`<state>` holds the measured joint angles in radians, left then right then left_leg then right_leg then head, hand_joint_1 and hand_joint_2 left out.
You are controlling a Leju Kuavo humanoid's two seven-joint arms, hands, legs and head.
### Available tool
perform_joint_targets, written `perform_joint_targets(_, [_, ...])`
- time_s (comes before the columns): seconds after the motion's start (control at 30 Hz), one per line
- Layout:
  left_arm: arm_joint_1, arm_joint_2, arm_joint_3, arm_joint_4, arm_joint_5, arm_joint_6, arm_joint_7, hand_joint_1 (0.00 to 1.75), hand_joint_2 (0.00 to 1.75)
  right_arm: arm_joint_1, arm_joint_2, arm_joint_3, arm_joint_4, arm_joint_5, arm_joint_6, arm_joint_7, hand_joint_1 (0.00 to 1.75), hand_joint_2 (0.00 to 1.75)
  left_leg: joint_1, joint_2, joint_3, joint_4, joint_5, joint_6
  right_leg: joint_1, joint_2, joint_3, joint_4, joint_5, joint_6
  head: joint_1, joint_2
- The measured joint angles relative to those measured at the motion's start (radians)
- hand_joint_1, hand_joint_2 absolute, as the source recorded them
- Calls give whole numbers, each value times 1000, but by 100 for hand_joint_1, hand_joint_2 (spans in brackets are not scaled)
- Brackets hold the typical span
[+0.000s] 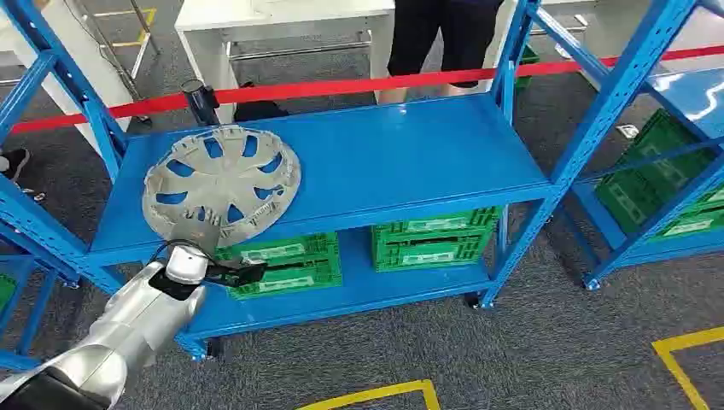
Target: Take the parts from the cabinet and place them on the table.
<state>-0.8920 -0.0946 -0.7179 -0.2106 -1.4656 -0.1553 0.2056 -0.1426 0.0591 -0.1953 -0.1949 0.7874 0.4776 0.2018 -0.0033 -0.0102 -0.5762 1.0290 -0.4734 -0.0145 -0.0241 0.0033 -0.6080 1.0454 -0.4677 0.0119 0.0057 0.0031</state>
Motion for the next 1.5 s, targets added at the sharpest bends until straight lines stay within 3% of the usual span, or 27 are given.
perform_joint_targets(0.07, [0, 0, 0, 0, -1, 0, 0, 0, 0, 0, 0, 0, 0, 3, 0, 0, 0, 175, 3, 0, 2, -6, 2, -14, 3, 0, 0, -3, 3, -15, 1, 0])
perform_joint_targets(0.1, [0, 1, 0, 0, -2, 0, 0, 0, 0, 0, 0, 0, 0, 3, 0, 0, 0, 175, 6, 1, -4, 2, -4, -21, -3, -2, 4, -9, 8, -24, 1, 0])
perform_joint_targets(0.13, [0, 3, 0, 0, -2, -1, 0, 0, 0, -1, -1, 0, 0, 4, 0, 0, 0, 175, 6, 4, -18, 32, -27, -26, -4, -1, 5, -9, 7, -28, -3, 0])
perform_joint_targets(0.23, [6, 4, 0, 1, -4, -1, -2, 0, 0, 1, 0, 0, 0, 4, 0, 0, 0, 175, 10, 5, -128, 254, -130, -38, -3, -2, 2, -9, 7, -35, -5, 0])
perform_joint_targets(0.27, [8, 4, 0, 2, -4, -1, -2, 0, 0, 2, -1, 0, 0, 4, 0, 0, 0, 175, 10, 5, -155, 304, -136, -40, -3, -2, 2, -9, 6, -35, -5, 0])
perform_joint_targets(0.3, [8, 5, 0, 2, -4, -1, -2, 0, 0, 2, -1, 0, 0, 4, 0, 0, 0, 175, 12, 5, -154, 298, -118, -40, -3, -1, 4, -9, 6, -34, -5, 0])
perform_joint_targets(0.33, [7, 5, 0, 2, -4, -1, -2, 0, 0, 2, -1, 0, 0, 4, 0, 0, 0, 175, 13, 5, -133, 251, -82, -38, -4, 0, 5, -9, 6, -34, -5, 0])
perform_joint_targets(0.4, [5, 5, 0, 0, -4, -1, -3, 0, 0, 2, 0, 0, 0, 4, 0, 0, 0, 175, 13, 5, -43, 67, 9, -33, -6, 1, 11, -9, 3, -29, -5, 0])
perform_joint_targets(0.43, [4, 5, 0, 0, -4, 0, -5, 0, 0, 1, -1, 0, 0, 4, 0, 0, 0, 175, 12, 5, -15, -1, 9, -30, -4, 1, 11, -8, 2, -23, -5, 0])
perform_joint_targets(0.57, [1, 3, 0, -2, -4, 0, -5, 0, 0, 0, -1, 0, 0, 4, 0, 0, 0, 175, 2, 3, -10, -3, 12, -1, -4, 4, 13, -19, 9, 8, -4, 0])
perform_joint_targets(0.6, [0, 2, 0, -3, -4, 0, -6, 0, 0, 0, -1, 0, 0, 4, 0, 0, 0, 175, 10, 5, -3, -16, 21, 11, -5, 4, 14, -18, 6, 15, -3, 0])
perform_joint_targets(0.63, [-1, -2, 0, -4, -4, -2, -9, 0, 0, 0, -1, 0, 0, 5, 0, 0, 0, 175, 10, 6, -1, -20, 23, 16, -5, 1, 7, 3, -9, 16, -3, 0])
perform_joint_targets(0.73, [-1, -2, 0, -3, -8, -15, -20, 0, 0, -1, -1, 0, 0, 5, 0, 0, 0, 175, 6, 9, -6, -19, 20, 29, -2, 0, -97, 211, -111, 18, -3, 0])
perform_joint_targets(0.77, [0, -2, 0, -3, -10, -17, -22, 0, 0, -1, -1, -1, 0, 5, 1, 0, 0, 175, 4, 9, -6, -18, 19, 30, 0, 0, -127, 272, -126, 17, -3, 0])
perform_joint_targets(0.8, [0, -2, 0, -3, -10, -18, -22, 0, 0, -1, -1, -1, 0, 5, 2, 0, 0, 175, 3, 9, -5, -16, 18, 30, 1, 0, -134, 282, -115, 16, -3, 0])
perform_joint_targets(0.83, [0, -2, 0, -3, -10, -19, -22, 0, 0, -1, -1, -1, 0, 6, 2, 0, 0, 175, 3, 8, -3, -14, 17, 30, 2, 0, -115, 244, -84, 14, -3, 0])
perform_joint_targets(0.9, [-1, -3, 0, -3, -10, -19, -19, 0, 0, 0, -1, -1, 0, 8, 2, 0, 0, 175, 3, 7, -1, -7, 12, 25, 2, -1, -31, 77, 0, 8, -3, 0])
perform_joint_targets(0.93, [-1, -3, 0, -4, -10, -19, -18, 0, 0, 0, -1, -1, 0, 9, 2, 0, 0, 175, 3, 7, -2, -2, 10, 21, 2, -3, 3, 2, 11, 3, -3, 0])
perform_joint_targets(0.97, [-1, -2, 0, -4, -10, -19, -13, 0, 0, -2, -1, -1, 0, 9, 0, 0, 0, 175, -5, 5, -7, 4, 5, 13, 9, -4, 6, -6, 0, -1, -3, 0])
perform_joint_targets(1.0, [-3, -1, 0, -4, -10, -16, -12, 0, 0, -2, -1, -1, 0, 9, 0, -2, 0, 175, -4, 4, -7, 1, 5, 9, 7, -2, 6, -6, 2, -5, -3, 0])
perform_joint_targets(1.03, [-2, 0, 0, -3, -10, -13, -13, 0, 0, 0, 0, -1, 0, 9, 0, -1, 0, 175, -6, 4, -8, 4, 0, 12, 5, -3, 8, -10, 4, -3, -3, 0])
perform_joint_targets(1.07, [-1, 1, 0, -3, -10, -13, -13, 0, 0, 0, -1, -1, 0, 10, 0, -1, 0, 175, -6, 3, -9, 1, -2, 31, 6, -3, 9, -9, 3, -3, -4, 0])
perform_joint_targets(1.27, [-1, 4, 0, 1, -10, -13, -18, 0, 0, 0, 0, -3, 0, 11, 0, -2, 0, 175, -5, 3, 7, -14, 9, 7, 9, -2, 12, -9, 0, -13, -4, 0])
perform_joint_targets(1.5, [-1, 3, 0, 1, -10, -13, -18, 0, 0, 0, 0, -10, 0, 11, 0, -3, 0, 175, -5, 3, 9, -16, 8, -1, 9, -2, 14, -9, -1, -16, -3, 0])
